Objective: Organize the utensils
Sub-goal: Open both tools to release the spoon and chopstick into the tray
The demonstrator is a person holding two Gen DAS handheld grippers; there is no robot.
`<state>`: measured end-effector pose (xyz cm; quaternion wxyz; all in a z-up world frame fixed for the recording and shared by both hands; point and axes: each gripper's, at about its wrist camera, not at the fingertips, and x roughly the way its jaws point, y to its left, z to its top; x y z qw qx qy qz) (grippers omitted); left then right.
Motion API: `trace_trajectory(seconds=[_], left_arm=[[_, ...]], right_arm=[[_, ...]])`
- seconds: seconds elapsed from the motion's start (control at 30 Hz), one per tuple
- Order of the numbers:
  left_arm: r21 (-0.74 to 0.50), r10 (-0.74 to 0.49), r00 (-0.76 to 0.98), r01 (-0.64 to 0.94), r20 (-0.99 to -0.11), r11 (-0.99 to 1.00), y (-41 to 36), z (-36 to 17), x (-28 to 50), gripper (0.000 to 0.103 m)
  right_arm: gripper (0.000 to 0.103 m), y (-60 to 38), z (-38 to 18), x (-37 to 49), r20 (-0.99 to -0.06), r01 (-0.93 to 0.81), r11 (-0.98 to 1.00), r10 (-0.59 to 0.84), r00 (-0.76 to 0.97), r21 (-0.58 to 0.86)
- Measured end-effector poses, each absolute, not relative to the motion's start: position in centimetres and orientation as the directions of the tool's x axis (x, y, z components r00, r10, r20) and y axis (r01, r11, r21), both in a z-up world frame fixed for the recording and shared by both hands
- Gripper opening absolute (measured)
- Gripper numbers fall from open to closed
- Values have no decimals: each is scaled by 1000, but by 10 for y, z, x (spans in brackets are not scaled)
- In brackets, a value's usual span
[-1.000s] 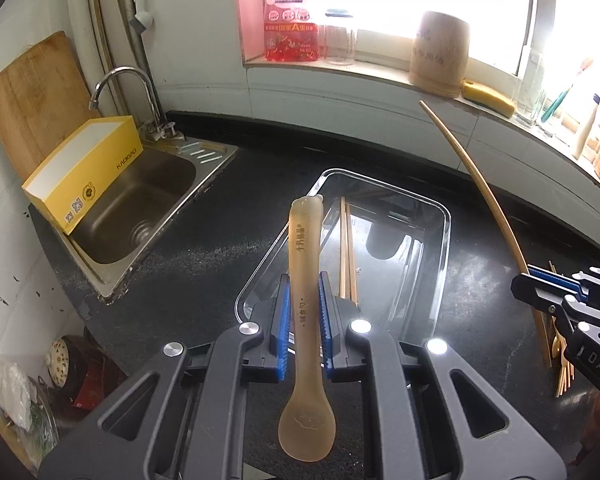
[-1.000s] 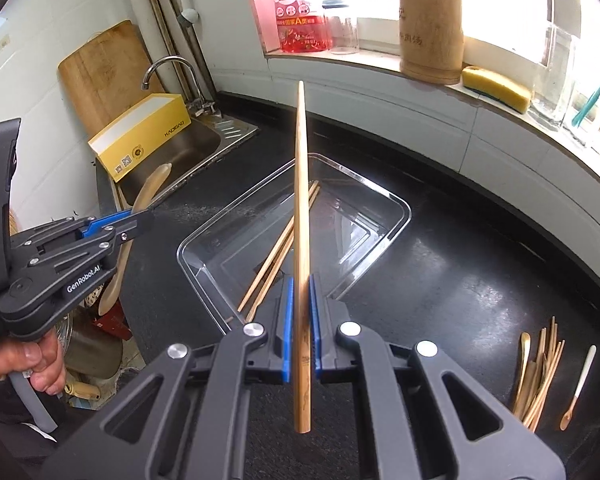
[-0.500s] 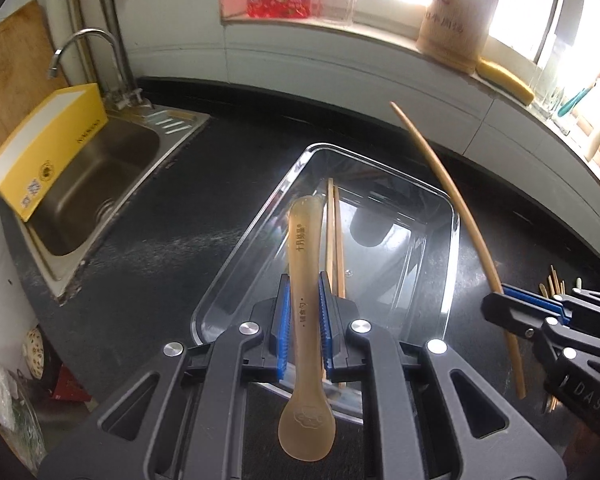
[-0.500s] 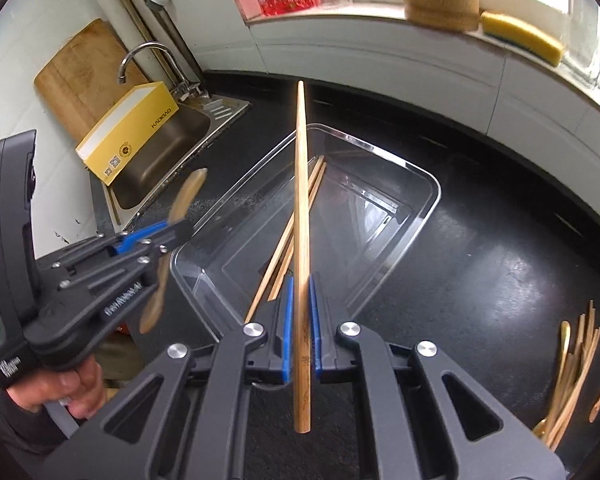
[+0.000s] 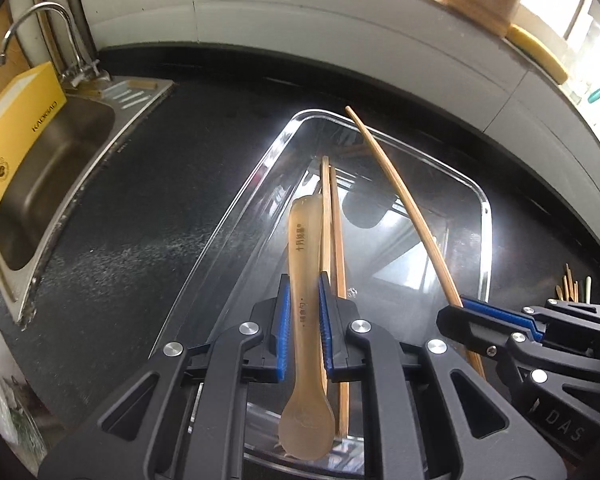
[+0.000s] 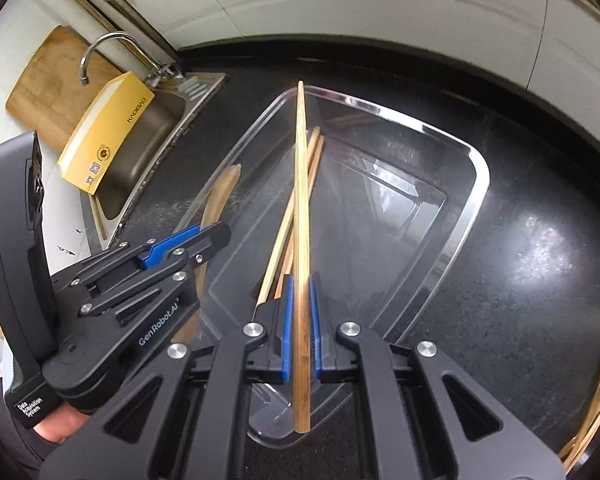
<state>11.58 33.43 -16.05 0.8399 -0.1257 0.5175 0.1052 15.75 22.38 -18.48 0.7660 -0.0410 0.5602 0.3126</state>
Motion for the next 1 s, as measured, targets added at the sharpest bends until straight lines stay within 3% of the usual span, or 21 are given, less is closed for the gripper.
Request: trace_trajectory(seconds=[0.4, 0.43, 0.47, 0.5, 0.53, 0.57, 1.0], left_arm=[[-147, -13, 392, -314, -920, 938, 343, -183, 132, 13], [-153, -17, 392, -319, -920, 935, 344, -182, 132, 19], [-159, -21, 393, -323, -919, 933, 348, -182, 133, 27], [-170, -20, 401, -342, -916, 924, 353, -177, 131, 57], [-185, -18, 418, -364, -909, 913, 359, -172, 127, 91], [-199, -3, 452, -389, -892, 900, 366, -162, 122, 95], [-173, 67, 554, -369, -830, 913, 350, -105, 89, 95]], right_arm=[[9, 227, -207, 177, -895, -491, 804, 434, 98, 336], [24, 226, -206, 179, -897, -482, 809, 432, 97, 337], [46, 223, -204, 181, -903, -470, 822, 415, 109, 321], [79, 217, -199, 183, -900, -459, 834, 411, 145, 307], [83, 204, -187, 184, -883, -438, 853, 410, 227, 284], [83, 198, -180, 184, -873, -438, 856, 414, 258, 276], [83, 124, -127, 151, -809, -385, 900, 375, 453, 202]])
